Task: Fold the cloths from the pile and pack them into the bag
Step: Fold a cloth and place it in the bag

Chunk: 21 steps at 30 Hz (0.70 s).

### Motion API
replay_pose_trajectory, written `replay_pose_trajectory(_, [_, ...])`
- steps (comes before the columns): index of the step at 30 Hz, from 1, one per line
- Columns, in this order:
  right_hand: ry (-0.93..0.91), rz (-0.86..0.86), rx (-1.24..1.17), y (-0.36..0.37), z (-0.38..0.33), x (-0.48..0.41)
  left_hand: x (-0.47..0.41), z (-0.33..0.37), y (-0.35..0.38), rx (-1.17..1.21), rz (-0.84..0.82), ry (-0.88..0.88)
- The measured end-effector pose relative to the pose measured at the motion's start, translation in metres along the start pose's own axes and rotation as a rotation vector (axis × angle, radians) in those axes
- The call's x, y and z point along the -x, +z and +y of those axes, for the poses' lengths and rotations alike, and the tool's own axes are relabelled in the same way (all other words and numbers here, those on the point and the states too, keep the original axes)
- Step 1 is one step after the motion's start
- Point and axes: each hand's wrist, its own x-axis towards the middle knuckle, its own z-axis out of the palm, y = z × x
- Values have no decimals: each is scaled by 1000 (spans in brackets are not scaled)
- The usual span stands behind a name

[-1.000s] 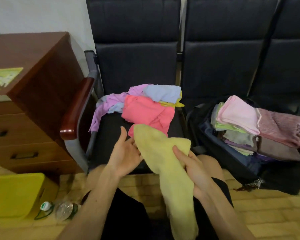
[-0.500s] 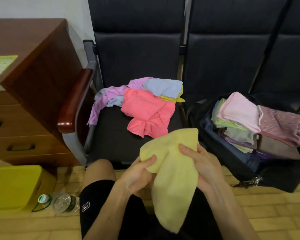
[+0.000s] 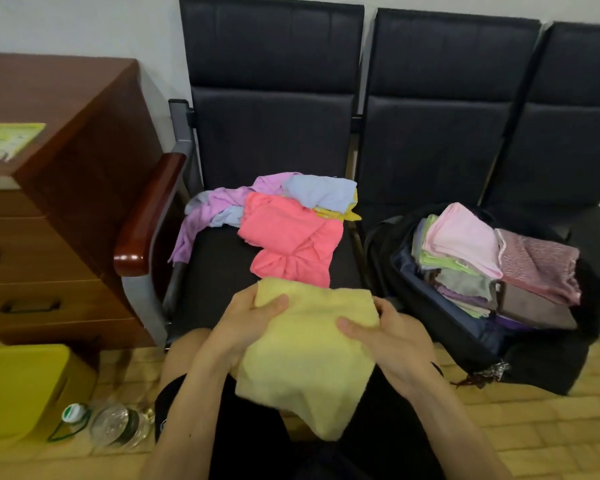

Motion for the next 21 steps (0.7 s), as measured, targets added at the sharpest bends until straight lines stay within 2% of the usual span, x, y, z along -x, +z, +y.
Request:
replay_pose_trajectory(3, [-26, -21, -12, 3, -10, -4, 1, 9, -3, 198, 34, -100])
replay_pose_trajectory(6, [-124, -130, 215, 4, -31, -4, 3, 19, -7, 288, 81, -7])
replay_pose_trajectory(10, [-301, -245, 408, -2, -62, -8, 9, 39, -26, 274, -126, 175])
replay_pose_trajectory(12, [-314, -293, 453, -3, -74, -9, 16, 55, -36, 203, -242, 271])
replay_pose_trajectory(14, [-352, -316, 511, -2, -85, -10, 20, 71, -46, 83, -285, 309])
replay_pose_trajectory(21, [-576, -222, 885, 11, -114, -12, 12, 122, -59, -508, -211, 389])
